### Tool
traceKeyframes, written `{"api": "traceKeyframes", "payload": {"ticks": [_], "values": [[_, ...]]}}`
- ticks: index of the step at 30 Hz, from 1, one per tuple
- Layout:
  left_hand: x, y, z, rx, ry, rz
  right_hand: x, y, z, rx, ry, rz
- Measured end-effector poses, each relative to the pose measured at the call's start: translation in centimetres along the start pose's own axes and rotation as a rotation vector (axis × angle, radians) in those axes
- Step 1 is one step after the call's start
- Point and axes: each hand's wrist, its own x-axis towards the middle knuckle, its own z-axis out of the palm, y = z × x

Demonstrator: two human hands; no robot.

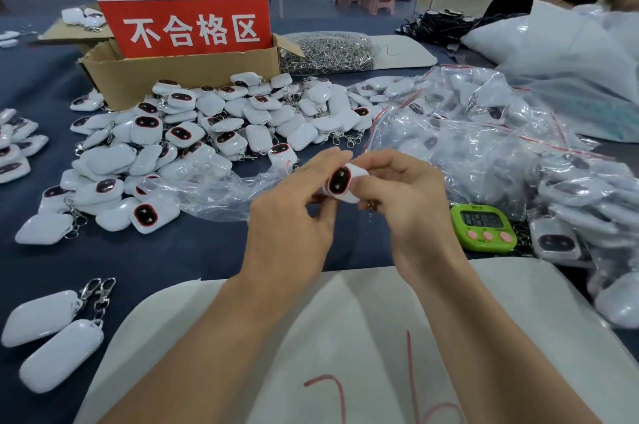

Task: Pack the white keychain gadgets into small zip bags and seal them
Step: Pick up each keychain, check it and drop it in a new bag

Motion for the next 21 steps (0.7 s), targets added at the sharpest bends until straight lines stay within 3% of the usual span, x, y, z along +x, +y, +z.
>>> {"api": "traceKeyframes", "payload": {"ticks": [4, 8, 14, 18, 21], "values": [[-0.2, -0.1, 0.1, -0.071, -0.035, 0.019, 0.1, -0.3, -0.5, 0.123, 0.041, 0.082], [-0.2, -0.1, 0.0, 0.033, -0.013, -0.006, 0.0, -0.3, -0.4, 0.161, 0.007, 0.073], [0.0, -0.1, -0.2, 0.098, 0.021, -0.035, 0.0, 0.2, -0.6, 0.076, -0.085, 0.073], [0.3, -0.1, -0.2, 0.008, 0.043, -0.104, 0.1, 0.5, -0.7, 0.05, -0.053, 0.017], [0.4, 0.2, -0.1, -0.236, 0.011, -0.224, 0.2, 0.7, -0.4, 0.026, 0.023, -0.082]]}}
